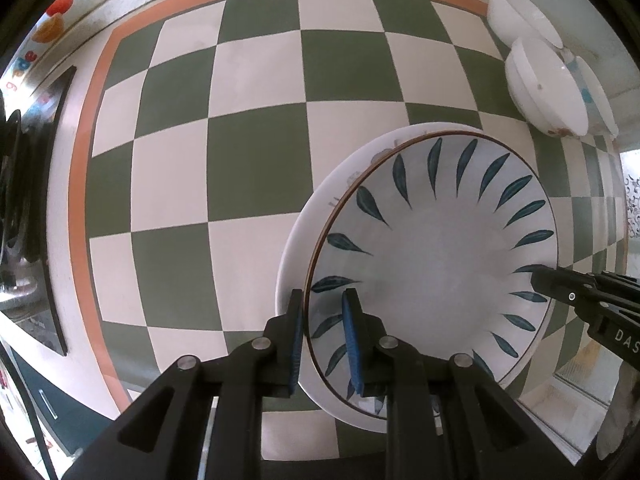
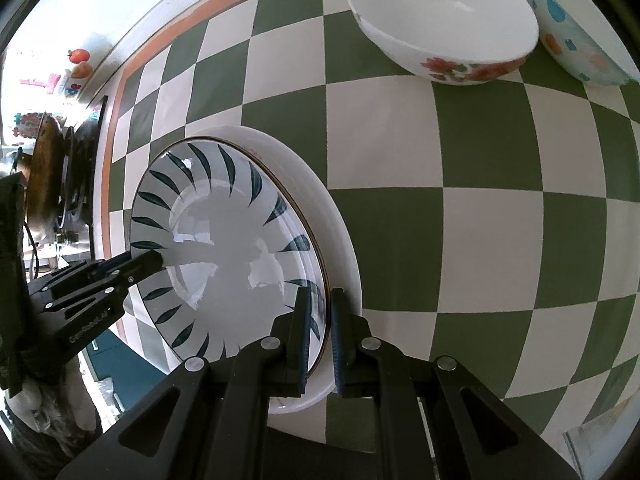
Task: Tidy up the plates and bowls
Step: 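Carry the blue-leaf plate with both grippers and lower it onto the plate stack, then open both grippers and raise them away from the plate stack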
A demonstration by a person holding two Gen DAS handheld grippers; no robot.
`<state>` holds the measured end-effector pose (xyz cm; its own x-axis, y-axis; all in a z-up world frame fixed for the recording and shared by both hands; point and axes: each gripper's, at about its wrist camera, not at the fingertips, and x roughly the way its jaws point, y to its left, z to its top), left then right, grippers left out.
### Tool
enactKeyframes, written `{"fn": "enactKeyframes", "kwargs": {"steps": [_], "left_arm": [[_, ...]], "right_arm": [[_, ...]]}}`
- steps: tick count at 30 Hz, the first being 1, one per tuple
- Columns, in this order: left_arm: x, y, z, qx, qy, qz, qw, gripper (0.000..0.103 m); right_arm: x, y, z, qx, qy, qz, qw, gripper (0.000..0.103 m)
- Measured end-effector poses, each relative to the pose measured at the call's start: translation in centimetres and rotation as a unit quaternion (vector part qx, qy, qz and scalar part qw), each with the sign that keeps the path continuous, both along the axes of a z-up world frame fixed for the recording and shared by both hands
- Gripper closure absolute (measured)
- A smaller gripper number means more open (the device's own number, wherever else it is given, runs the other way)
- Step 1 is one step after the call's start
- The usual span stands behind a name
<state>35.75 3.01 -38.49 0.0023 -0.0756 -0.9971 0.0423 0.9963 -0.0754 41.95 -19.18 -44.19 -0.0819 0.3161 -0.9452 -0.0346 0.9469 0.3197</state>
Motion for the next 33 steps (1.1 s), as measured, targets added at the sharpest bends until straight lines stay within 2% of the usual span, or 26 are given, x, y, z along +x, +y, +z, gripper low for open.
{"fn": "enactKeyframes", "kwargs": {"steps": [11, 18, 24, 30, 33], "left_arm": [[-0.4, 0.3, -0.2, -0.008, 0.009, 0.013, 0.9998, 0.086], [-1.3, 0.9, 0.9, -0.008, -0.007, 0.01, 0.9999, 0.086], [-4.0, 0.6, 3.5, -0.003, -0.05, 0.004, 0.9988, 0.086], [-7.0, 1.7, 7.8, -0.001, -0.102, 0.007, 0.9948, 0.086], [-8.8, 2.2, 10.1, 0.003, -0.134, 0.008, 0.991, 0.085]], "right_arm": [[-0.3, 0.2, 0.4, -0.009, -0.002, -0.015, 1.0, 0.088], [-1.2, 0.3, 1.5, -0.025, -0.013, -0.031, 0.999, 0.085], [-3.8, 1.4, 4.0, -0.035, -0.037, -0.029, 0.998, 0.085], [-7.3, 2.6, 7.7, -0.054, -0.082, -0.034, 0.995, 0.085], [-9.6, 3.2, 10.4, -0.063, -0.115, -0.035, 0.991, 0.077]]}}
